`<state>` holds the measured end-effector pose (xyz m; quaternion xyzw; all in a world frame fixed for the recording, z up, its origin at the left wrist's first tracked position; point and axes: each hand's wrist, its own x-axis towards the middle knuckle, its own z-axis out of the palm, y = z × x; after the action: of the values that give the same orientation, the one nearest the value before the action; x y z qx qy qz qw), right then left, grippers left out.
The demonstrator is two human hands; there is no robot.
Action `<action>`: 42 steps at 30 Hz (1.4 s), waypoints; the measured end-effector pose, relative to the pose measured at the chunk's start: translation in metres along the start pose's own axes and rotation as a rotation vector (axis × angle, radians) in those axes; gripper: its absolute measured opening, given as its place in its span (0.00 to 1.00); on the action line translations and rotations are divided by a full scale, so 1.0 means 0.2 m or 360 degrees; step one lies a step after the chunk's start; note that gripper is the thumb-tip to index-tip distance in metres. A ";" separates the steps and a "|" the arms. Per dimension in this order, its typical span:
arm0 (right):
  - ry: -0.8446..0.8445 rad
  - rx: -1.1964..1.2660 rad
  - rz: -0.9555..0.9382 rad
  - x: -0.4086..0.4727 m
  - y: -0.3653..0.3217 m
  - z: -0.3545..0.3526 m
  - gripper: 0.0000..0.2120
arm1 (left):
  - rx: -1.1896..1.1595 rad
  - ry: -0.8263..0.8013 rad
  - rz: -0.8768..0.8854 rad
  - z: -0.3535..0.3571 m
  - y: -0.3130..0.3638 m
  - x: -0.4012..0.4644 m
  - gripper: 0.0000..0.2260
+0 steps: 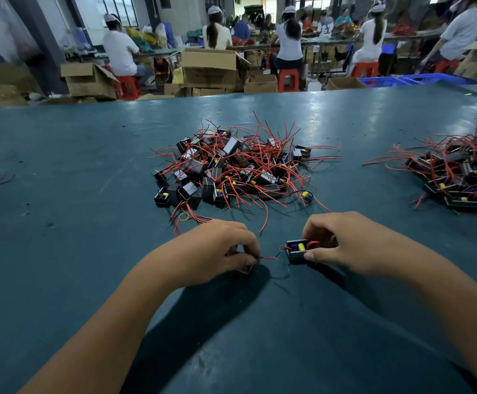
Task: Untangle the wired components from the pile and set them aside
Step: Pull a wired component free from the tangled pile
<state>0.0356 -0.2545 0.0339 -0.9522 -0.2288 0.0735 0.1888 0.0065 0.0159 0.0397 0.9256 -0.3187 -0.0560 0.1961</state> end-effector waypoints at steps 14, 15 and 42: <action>0.0277 0.0144 -0.0305 -0.01 -0.06 0.02 0.07 | -0.0073 0.0008 -0.0119 -0.05 -0.07 -0.03 0.03; 0.0277 0.0138 -0.0336 -0.01 -0.07 0.04 0.08 | -0.0062 0.0003 -0.0122 -0.05 -0.06 -0.03 0.03; 0.0295 0.0018 -0.0485 -0.03 -0.11 0.12 0.03 | 0.0196 0.0266 -0.0155 0.12 0.05 0.02 0.05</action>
<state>0.0153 -0.2308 0.0210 -0.9081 -0.3515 -0.0428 0.2234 -0.0012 -0.0015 0.0217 0.9517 -0.2588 0.0317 0.1619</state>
